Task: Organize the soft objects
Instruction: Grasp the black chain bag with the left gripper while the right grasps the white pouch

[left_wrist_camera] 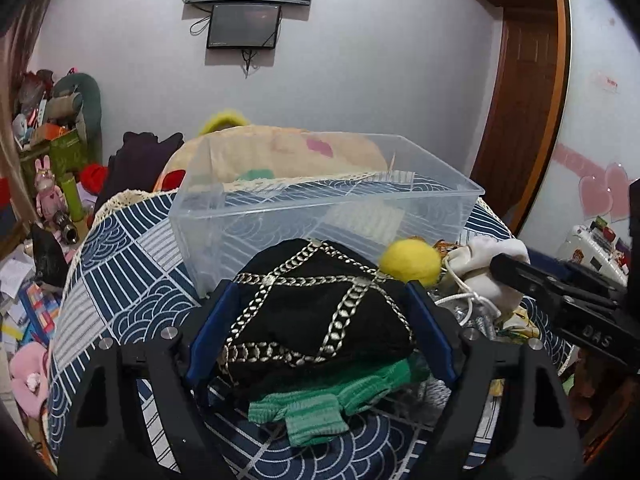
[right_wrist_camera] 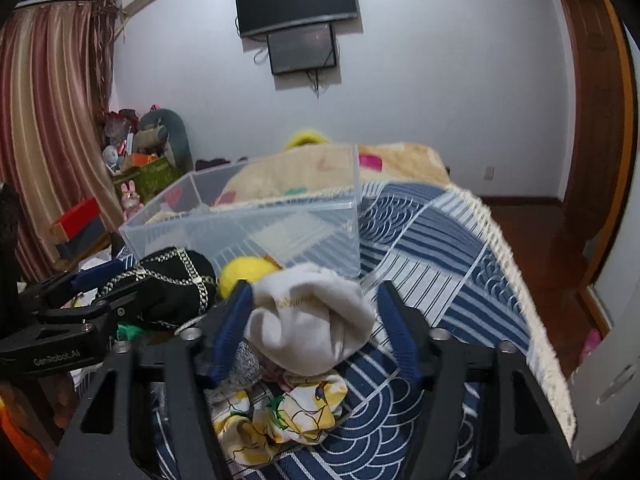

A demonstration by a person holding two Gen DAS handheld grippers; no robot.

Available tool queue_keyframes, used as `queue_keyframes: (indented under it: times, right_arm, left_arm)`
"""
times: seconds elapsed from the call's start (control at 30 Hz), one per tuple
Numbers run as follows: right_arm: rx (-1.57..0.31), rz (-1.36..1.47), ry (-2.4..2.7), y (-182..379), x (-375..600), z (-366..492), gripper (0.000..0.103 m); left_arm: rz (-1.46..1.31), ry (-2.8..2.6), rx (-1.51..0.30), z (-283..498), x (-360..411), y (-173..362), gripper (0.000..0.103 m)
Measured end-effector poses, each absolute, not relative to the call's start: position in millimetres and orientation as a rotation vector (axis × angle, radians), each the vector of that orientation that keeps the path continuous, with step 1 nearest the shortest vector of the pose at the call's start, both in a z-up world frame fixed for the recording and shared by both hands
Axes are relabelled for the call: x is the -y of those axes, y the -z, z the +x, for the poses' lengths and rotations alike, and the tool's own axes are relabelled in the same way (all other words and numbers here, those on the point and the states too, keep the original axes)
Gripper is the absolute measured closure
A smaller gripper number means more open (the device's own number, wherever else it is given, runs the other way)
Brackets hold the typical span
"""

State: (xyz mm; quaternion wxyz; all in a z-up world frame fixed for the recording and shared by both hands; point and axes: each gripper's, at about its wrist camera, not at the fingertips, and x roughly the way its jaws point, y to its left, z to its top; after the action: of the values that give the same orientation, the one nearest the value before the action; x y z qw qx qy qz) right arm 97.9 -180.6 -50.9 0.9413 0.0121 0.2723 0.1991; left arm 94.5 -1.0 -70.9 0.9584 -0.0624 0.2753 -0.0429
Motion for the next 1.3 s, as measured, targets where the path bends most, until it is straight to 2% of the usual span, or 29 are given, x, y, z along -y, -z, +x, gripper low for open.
queue_keyframes:
  times: [0.07, 0.13, 0.2, 0.27, 0.33, 0.43, 0.63, 1.3]
  right_arm:
    - [-0.58, 0.042, -0.423, 55, 182, 101, 0.063]
    - [-0.584, 0.047, -0.431, 57, 181, 100, 0.069]
    - [-0.578, 0.047, -0.433, 55, 181, 98, 0.076]
    - [-0.575, 0.045, -0.43, 54, 181, 97, 0.087]
    - [-0.563, 0.052, -0.414, 52, 183, 96, 0.09]
    - [-0.531, 0.074, -0.409, 45, 188, 93, 0.091]
    - [-0.47, 0.097, -0.403, 30, 194, 84, 0.092]
    - [-0.347, 0.068, -0.419, -13, 185, 80, 0.092]
  left_arm:
    - [-0.136, 0.095, -0.554, 93, -4, 72, 0.029]
    - [-0.144, 0.093, -0.551, 92, -6, 72, 0.036]
    - [-0.156, 0.074, -0.543, 91, -9, 72, 0.047]
    - [-0.182, 0.077, -0.541, 91, -13, 72, 0.054]
    - [-0.197, 0.073, -0.537, 90, -15, 71, 0.059]
    - [-0.207, 0.073, -0.534, 88, -16, 66, 0.069]
    - [-0.2, 0.05, -0.491, 76, -17, 50, 0.078]
    - [-0.142, 0.075, -0.358, 65, -21, -18, 0.082]
